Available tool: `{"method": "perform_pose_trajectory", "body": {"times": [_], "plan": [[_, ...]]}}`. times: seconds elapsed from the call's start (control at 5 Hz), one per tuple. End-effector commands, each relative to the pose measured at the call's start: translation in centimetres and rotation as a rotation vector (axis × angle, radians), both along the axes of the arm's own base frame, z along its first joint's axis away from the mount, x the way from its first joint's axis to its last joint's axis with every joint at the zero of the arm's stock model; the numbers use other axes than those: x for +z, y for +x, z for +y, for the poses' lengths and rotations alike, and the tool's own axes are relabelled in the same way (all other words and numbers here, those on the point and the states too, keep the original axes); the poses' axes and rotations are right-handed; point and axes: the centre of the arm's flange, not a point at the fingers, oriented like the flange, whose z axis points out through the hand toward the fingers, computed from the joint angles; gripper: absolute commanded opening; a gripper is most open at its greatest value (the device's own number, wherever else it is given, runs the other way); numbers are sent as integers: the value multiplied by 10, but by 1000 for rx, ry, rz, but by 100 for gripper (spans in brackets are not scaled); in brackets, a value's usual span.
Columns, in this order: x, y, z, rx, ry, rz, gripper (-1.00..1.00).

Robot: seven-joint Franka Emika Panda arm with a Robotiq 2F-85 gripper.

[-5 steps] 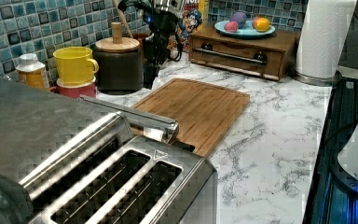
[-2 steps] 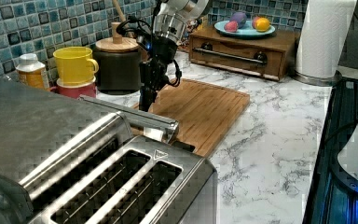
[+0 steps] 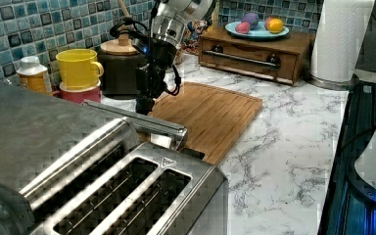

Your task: Close the oven.

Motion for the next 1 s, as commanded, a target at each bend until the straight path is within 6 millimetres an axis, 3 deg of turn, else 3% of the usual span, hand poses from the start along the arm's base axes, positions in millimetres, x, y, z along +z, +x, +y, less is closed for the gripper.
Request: {"method": "perform_pose_trajectory", "body": {"times": [0.2, 0.6, 1.0], "plan": [[14, 41, 20, 46, 28, 72, -100], [21, 37, 30, 52, 88, 62, -100], [48, 25, 55, 65, 138, 18, -100]]}}
